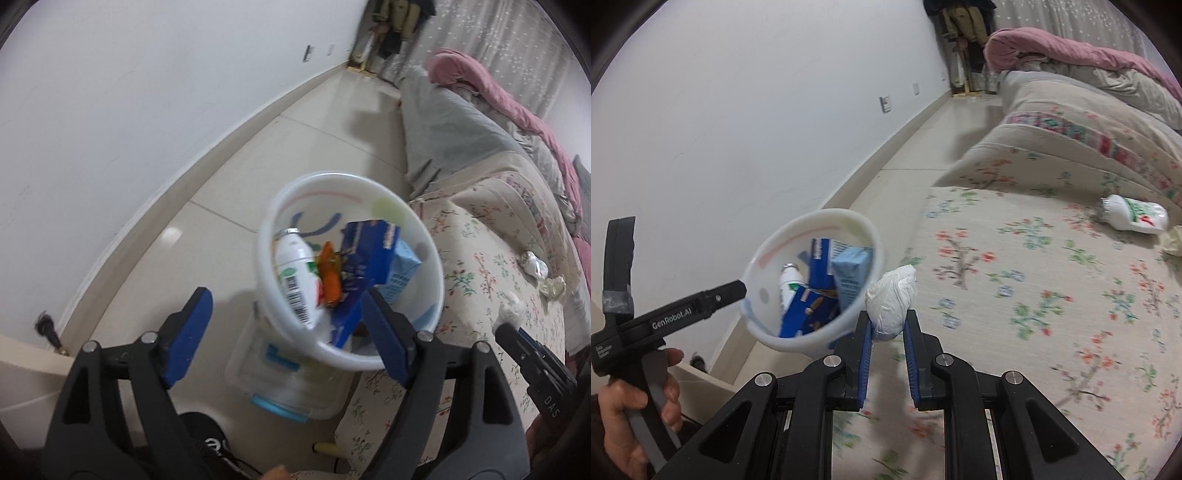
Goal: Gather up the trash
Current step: 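Open the left gripper over the bin while the right releases the tissue ball inside, then move both grippers back over the white bottle and crumpled tissues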
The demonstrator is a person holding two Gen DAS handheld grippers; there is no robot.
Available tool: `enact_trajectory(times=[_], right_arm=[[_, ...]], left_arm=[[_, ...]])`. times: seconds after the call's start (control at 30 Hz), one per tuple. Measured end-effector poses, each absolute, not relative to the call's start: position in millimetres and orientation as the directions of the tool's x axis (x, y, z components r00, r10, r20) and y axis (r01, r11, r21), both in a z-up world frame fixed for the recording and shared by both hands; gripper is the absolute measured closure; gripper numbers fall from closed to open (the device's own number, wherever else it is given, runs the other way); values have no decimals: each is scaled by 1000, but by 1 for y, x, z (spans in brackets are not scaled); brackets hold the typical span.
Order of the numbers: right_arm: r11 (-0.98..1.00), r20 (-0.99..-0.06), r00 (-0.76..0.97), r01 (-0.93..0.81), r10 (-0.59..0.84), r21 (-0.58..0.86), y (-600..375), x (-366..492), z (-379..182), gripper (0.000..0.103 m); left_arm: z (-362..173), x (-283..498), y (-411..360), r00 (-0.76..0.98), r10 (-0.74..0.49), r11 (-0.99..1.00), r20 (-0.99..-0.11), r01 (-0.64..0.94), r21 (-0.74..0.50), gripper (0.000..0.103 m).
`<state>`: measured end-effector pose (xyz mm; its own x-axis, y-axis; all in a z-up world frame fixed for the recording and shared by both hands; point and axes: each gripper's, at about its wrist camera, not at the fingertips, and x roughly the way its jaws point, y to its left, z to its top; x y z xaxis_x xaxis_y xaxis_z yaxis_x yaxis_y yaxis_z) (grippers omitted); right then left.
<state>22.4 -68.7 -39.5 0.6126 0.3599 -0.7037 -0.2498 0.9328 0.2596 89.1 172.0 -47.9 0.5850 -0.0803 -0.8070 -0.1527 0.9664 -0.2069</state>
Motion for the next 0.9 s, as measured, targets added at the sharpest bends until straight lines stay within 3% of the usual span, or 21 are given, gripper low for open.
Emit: enact_trajectory(times=[0.23,0.67,0.7,0.77,0.8,0.9], right_arm=[[907,-704,574,-318,417,277,-36,39,-38,85],[874,-726,500,-367,473,317,-15,70,-59,80],[866,-720,492,-370,489,335,-16,72,-59,77],[863,-716,491,-371,496,343,-17,74,-58,52],[863,-708,501,-371,497,343,-18,73,-57,46],[857,-676,533,-382,509,345,-24,68,-48,42]], left_arm=[[-46,83,183,573,-24,964,-819,-202,-170,11],[-44,82,189,564,-30,960,-825,-212,-180,10],[-44,82,189,564,-30,961,-825,-211,-179,10],[-44,82,189,562,-30,961,-826,-211,-178,10],[-44,82,190,561,-32,961,-827,-211,-180,10],[-43,83,191,563,-37,958,-826,-214,-189,10]])
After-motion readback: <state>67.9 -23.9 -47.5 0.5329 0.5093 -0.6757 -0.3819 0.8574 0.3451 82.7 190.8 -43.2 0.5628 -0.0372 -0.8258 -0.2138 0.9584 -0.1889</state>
